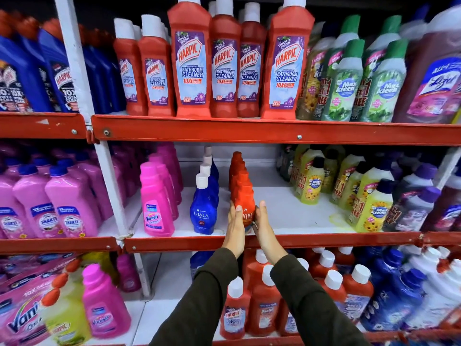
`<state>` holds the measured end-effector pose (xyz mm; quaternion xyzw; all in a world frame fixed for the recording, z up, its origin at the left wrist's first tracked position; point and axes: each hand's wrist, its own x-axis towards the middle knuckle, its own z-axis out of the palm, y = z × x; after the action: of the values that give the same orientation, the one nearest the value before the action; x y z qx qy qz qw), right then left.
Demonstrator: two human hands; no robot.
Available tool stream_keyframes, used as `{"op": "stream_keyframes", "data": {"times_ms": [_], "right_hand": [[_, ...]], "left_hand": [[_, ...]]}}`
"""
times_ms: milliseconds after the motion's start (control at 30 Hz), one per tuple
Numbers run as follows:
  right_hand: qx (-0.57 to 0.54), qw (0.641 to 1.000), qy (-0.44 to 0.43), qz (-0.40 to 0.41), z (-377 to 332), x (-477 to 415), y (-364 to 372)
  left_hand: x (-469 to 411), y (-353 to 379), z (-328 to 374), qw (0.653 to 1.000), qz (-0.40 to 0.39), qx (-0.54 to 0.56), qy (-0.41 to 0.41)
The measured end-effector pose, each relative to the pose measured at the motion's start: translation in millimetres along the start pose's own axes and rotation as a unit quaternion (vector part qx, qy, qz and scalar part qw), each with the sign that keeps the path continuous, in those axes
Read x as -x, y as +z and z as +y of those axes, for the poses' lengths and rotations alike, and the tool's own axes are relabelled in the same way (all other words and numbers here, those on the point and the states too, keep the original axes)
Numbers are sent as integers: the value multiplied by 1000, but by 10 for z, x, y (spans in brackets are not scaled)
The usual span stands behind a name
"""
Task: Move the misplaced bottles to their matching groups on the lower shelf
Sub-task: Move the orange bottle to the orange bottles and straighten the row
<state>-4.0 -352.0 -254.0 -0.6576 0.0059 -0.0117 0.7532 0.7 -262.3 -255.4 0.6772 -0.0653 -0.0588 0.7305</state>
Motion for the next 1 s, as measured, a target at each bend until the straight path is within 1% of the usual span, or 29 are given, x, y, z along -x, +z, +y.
{"op": "stream_keyframes", "data": {"times_ms": [167, 233, 300, 400, 467, 533, 600, 633, 700, 767, 867, 933, 1000], "right_hand": [[13, 1000, 4, 11, -59, 65, 43], [16, 999, -13, 24, -93, 118, 45], [29, 996, -50, 63, -116, 183, 74], [42, 975, -146, 163, -109, 269, 141], [37, 958, -199, 201, -88, 304, 197], [33, 960, -212, 181, -82, 339, 322], [37, 978, -173, 108, -70, 339, 488], [43, 987, -143, 63, -77, 333, 585], [33, 995, -92, -9, -80, 297, 746], [-5, 997, -70, -40, -79, 255, 861], [-47, 997, -52, -38, -35, 189, 970], [-55, 997, -40, -28, -2, 169, 1007], [-61, 997, -35, -19, 2, 156, 1035]], "left_hand": [[26, 5, 27, 1000, 2, -20, 11], [39, -5, 29, 999, 6, -40, 28], [90, -25, 7, 995, 22, -78, 65], [181, -98, -67, 978, 97, -89, 161], [238, -177, -77, 957, 166, -99, 218], [259, -296, -56, 930, 230, -125, 259], [239, -422, -8, 911, 280, -131, 271], [220, -484, 21, 910, 297, -122, 263], [172, -603, 82, 922, 308, -89, 218], [119, -719, 154, 947, 278, -52, 149], [38, -898, 234, 977, 199, -38, 66], [16, -966, 267, 987, 154, -19, 39], [34, -984, 284, 990, 137, -8, 29]]}}
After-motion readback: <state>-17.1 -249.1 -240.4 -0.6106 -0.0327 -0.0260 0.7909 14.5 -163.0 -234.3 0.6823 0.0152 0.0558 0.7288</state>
